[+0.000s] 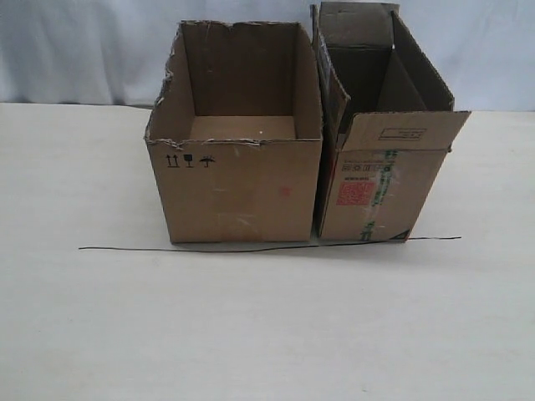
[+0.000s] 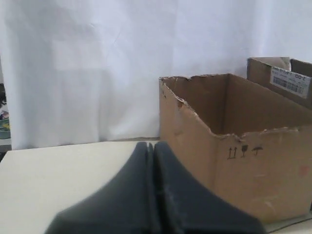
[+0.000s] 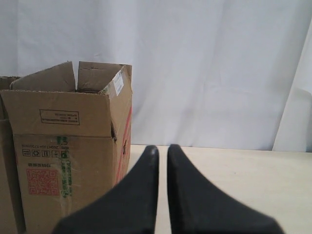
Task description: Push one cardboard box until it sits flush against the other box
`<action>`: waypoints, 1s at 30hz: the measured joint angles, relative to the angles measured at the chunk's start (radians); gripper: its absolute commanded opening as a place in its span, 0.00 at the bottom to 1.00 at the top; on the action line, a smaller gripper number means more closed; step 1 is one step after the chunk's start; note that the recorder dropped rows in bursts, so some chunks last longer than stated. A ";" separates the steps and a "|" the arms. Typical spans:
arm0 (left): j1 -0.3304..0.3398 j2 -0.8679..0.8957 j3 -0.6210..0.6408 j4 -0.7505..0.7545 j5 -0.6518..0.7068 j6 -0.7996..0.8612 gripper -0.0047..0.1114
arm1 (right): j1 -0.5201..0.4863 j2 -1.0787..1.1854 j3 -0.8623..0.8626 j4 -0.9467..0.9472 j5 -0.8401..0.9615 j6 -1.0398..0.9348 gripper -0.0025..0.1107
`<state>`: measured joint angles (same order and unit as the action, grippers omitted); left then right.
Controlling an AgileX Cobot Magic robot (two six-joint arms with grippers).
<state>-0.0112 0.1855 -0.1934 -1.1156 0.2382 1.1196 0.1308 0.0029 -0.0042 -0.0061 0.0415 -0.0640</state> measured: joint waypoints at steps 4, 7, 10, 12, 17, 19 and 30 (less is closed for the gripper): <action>0.010 -0.152 0.110 0.001 -0.002 0.007 0.04 | 0.000 0.000 0.000 0.000 0.000 0.000 0.07; 0.014 -0.176 0.165 0.004 -0.018 0.021 0.04 | 0.000 0.000 0.000 0.000 0.000 0.000 0.07; 0.020 -0.178 0.188 0.007 -0.037 0.029 0.04 | 0.000 0.000 0.000 0.000 0.000 0.000 0.07; 0.021 -0.180 0.188 0.007 -0.061 0.030 0.04 | 0.000 0.000 0.000 0.000 0.000 0.000 0.07; 0.021 -0.182 0.188 -0.004 -0.121 0.033 0.04 | 0.000 0.000 0.000 0.000 0.000 0.000 0.07; 0.021 -0.182 0.190 -0.018 -0.134 0.020 0.04 | 0.000 0.000 0.000 0.000 0.000 0.000 0.07; 0.021 -0.182 0.190 1.186 -0.114 -1.321 0.04 | 0.000 0.000 0.000 0.000 0.000 0.000 0.07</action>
<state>0.0100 0.0035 -0.0035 0.0704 0.1238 -0.2012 0.1308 0.0029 -0.0042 -0.0061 0.0415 -0.0640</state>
